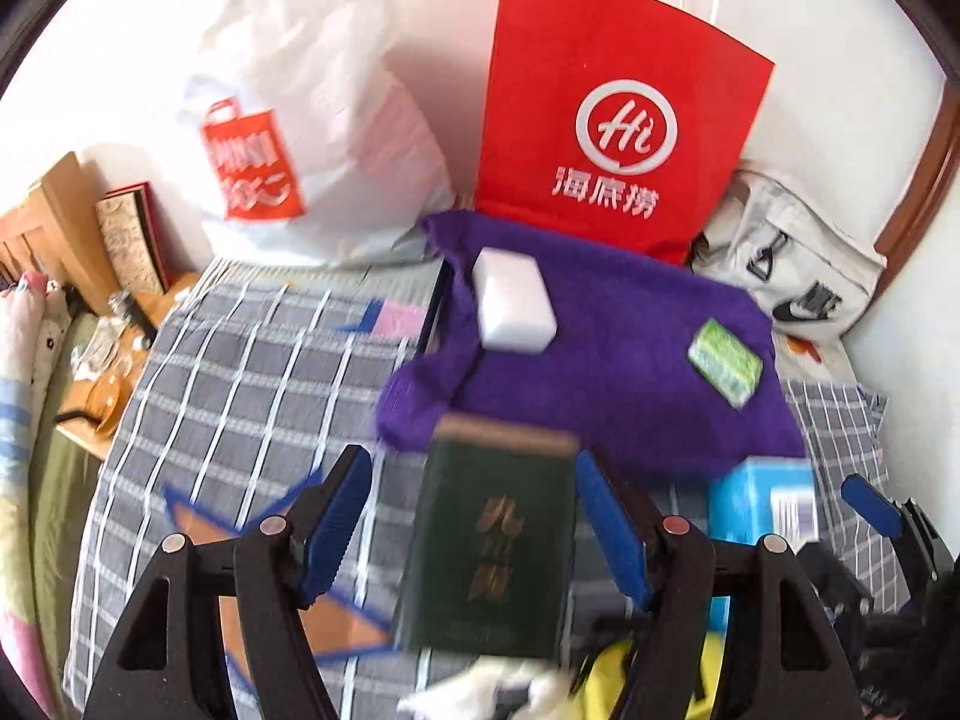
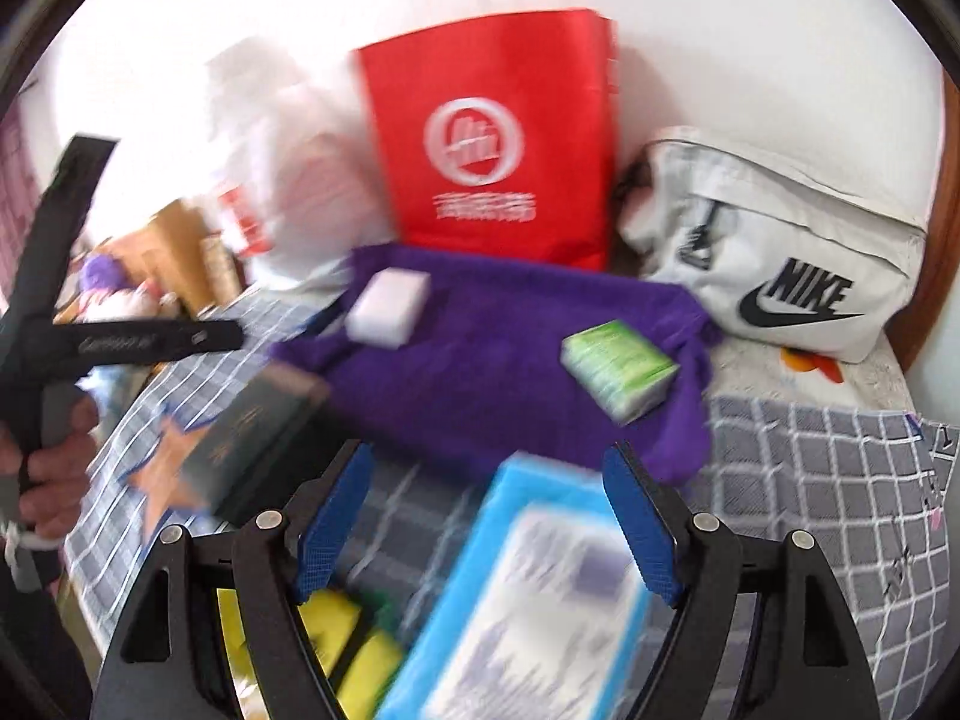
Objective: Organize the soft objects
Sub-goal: 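Open both tools to drop the block and wipes pack onto the purple towel, then grasp the yellow-black cloth with the right tool while the left tool reaches toward the white gloves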
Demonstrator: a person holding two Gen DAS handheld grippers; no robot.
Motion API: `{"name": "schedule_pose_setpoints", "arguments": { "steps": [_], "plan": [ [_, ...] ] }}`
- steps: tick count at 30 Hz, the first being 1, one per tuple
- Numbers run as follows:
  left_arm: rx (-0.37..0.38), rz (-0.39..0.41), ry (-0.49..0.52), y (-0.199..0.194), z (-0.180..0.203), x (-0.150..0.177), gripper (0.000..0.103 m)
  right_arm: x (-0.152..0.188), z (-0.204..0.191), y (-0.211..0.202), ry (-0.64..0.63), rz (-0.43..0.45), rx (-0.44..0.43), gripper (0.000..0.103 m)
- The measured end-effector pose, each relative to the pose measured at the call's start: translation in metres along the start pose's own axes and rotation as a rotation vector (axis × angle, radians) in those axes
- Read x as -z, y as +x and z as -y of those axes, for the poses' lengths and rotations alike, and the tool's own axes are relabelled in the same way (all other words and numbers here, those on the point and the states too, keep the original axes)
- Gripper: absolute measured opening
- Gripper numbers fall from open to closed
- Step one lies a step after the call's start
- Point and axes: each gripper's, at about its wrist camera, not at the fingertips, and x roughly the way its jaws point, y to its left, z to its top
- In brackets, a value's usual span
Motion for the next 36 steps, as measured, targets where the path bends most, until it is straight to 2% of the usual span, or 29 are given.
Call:
{"name": "schedule_pose_setpoints", "arguments": {
  "steps": [5, 10, 15, 22, 25, 26, 27, 28, 29, 30, 36],
  "plan": [
    [-0.026, -0.011, -0.014, -0.012, -0.018, 0.034, 0.069, 0.033, -0.038, -0.024, -0.069, 0.012, -0.061, 0.079],
    [-0.013, -0.043, -0.048, -0.014, -0.035, 0.062, 0.069, 0.063, -0.066, -0.027, -0.104, -0.033, -0.093, 0.079],
    [0.012, -0.042, -0.062, -0.019, -0.05, 0.08, 0.069, 0.086, -0.09, -0.028, -0.165, -0.051, -0.107, 0.079],
    [0.043, -0.053, -0.088, -0.019, -0.074, 0.102, 0.069, 0.097, -0.115, -0.002, -0.336, -0.097, 0.032, 0.079],
    [0.048, -0.061, -0.109, -0.016, -0.085, 0.111, 0.069, 0.097, -0.118, 0.011, -0.372, -0.117, 0.069, 0.079],
    [0.054, -0.066, -0.117, -0.015, -0.09, 0.115, 0.069, 0.097, -0.119, 0.017, -0.379, -0.129, 0.085, 0.077],
    [0.058, -0.07, -0.123, -0.013, -0.093, 0.117, 0.069, 0.097, -0.119, 0.02, -0.383, -0.135, 0.095, 0.068],
    [0.061, -0.074, -0.13, -0.012, -0.096, 0.119, 0.069, 0.097, -0.119, 0.022, -0.386, -0.141, 0.083, 0.047],
    [0.064, -0.078, -0.14, -0.011, -0.1, 0.122, 0.069, 0.097, -0.119, 0.022, -0.382, -0.148, 0.061, 0.034],
    [0.067, -0.08, -0.146, -0.011, -0.102, 0.124, 0.069, 0.095, -0.119, 0.021, -0.371, -0.154, 0.043, 0.025],
    [0.078, -0.1, -0.155, -0.009, -0.105, 0.134, 0.069, 0.079, -0.117, -0.01, -0.277, -0.077, -0.032, 0.014]
  ]
}}
